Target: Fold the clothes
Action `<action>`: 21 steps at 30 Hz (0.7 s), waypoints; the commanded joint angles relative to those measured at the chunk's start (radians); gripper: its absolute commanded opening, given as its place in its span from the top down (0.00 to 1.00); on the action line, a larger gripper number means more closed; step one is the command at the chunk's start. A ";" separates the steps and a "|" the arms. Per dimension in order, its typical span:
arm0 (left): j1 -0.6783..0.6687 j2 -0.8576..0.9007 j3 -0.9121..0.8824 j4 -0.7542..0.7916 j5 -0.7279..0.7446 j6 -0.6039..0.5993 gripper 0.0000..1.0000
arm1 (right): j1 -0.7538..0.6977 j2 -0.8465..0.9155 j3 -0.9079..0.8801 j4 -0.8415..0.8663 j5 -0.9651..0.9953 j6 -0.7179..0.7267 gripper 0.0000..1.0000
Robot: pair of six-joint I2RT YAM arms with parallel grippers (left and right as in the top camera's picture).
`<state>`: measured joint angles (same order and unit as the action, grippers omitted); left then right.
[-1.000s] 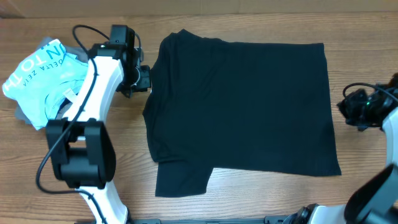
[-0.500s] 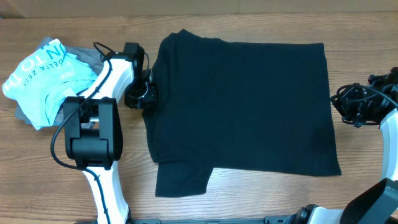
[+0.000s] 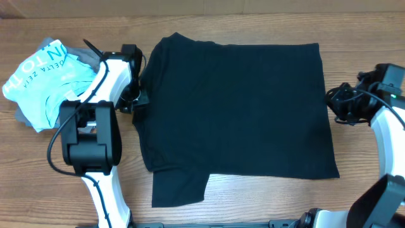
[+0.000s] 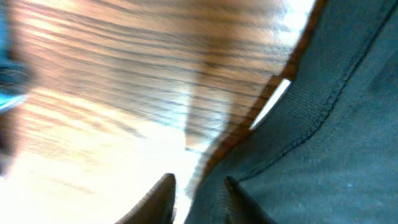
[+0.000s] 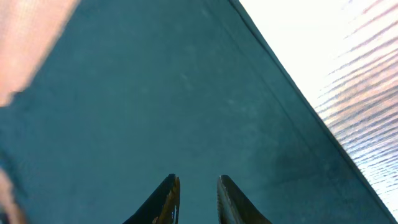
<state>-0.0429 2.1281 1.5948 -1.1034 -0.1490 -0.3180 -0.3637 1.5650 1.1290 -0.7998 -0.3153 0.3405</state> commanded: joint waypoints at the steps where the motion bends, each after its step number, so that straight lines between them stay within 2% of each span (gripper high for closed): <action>1: 0.006 -0.112 0.038 0.009 -0.042 -0.019 0.60 | 0.006 0.058 -0.037 0.013 0.053 0.013 0.77; 4: 0.005 -0.146 0.055 0.008 -0.014 -0.017 0.56 | 0.006 0.117 -0.056 0.030 0.053 0.035 0.77; 8: 0.001 -0.159 0.056 0.005 0.204 0.086 0.58 | 0.006 0.206 -0.065 0.057 0.052 0.061 0.78; 11: -0.016 -0.157 0.053 0.000 0.312 0.141 0.58 | 0.006 0.260 -0.065 0.080 0.053 0.061 0.78; 17: -0.079 -0.146 0.025 0.039 0.267 0.199 0.61 | 0.003 0.322 -0.069 0.172 0.068 0.107 0.78; 21: -0.091 -0.137 -0.007 0.113 0.263 0.199 0.61 | -0.005 0.308 -0.040 0.148 0.035 0.060 0.77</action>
<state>-0.1310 1.9831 1.6138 -1.0191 0.1017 -0.1520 -0.3607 1.8557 1.0710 -0.6418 -0.2783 0.4183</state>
